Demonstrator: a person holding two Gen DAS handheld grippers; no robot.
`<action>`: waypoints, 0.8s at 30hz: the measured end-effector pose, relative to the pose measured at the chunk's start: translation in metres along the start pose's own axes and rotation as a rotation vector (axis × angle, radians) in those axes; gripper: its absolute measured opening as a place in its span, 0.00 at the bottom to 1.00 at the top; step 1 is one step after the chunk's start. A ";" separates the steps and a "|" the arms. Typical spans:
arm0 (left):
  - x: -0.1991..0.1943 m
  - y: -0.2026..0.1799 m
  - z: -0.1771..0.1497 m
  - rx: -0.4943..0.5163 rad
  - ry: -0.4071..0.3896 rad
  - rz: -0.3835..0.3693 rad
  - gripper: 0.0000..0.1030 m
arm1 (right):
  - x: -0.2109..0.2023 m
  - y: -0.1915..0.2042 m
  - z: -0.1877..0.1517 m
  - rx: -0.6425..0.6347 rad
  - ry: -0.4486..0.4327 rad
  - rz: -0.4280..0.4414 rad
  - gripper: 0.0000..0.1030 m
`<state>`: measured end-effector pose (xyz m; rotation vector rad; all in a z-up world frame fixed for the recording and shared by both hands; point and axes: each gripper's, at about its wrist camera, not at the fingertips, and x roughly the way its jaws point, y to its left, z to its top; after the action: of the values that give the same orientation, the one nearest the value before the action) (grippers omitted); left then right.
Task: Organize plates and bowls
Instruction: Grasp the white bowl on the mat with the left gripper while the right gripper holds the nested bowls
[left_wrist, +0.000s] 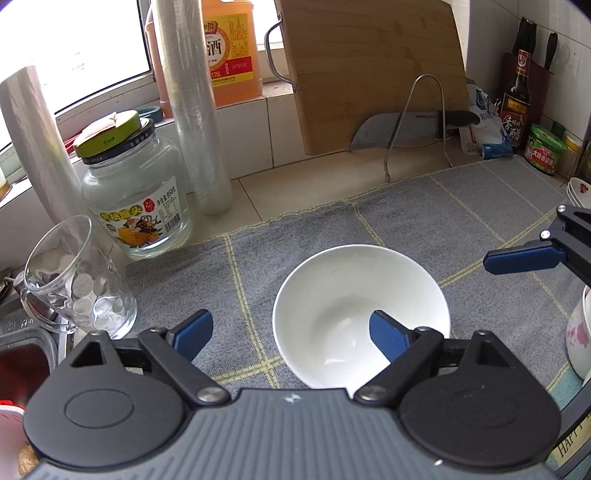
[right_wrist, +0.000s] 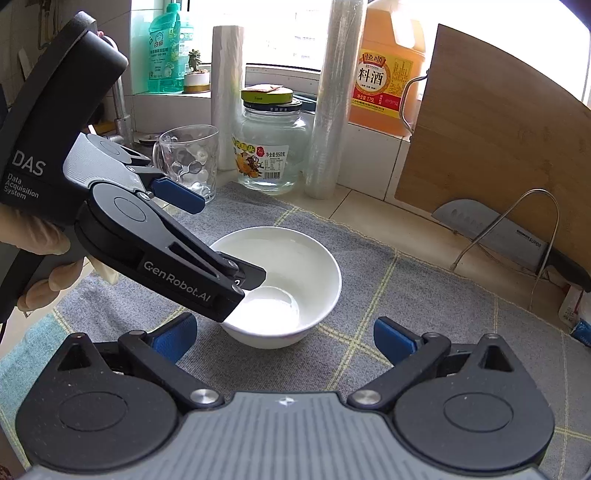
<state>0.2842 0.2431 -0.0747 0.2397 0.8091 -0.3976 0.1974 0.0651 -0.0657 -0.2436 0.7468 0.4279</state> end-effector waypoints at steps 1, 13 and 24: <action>0.003 0.001 0.001 0.008 0.004 -0.011 0.83 | 0.002 0.001 0.000 0.001 0.002 0.000 1.00; 0.022 0.005 0.009 0.043 0.043 -0.090 0.69 | 0.027 0.006 0.001 -0.012 0.057 0.016 0.89; 0.032 0.003 0.017 0.072 0.069 -0.147 0.59 | 0.032 0.006 0.002 -0.033 0.062 0.030 0.85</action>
<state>0.3164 0.2317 -0.0872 0.2632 0.8837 -0.5601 0.2169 0.0804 -0.0873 -0.2777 0.8051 0.4627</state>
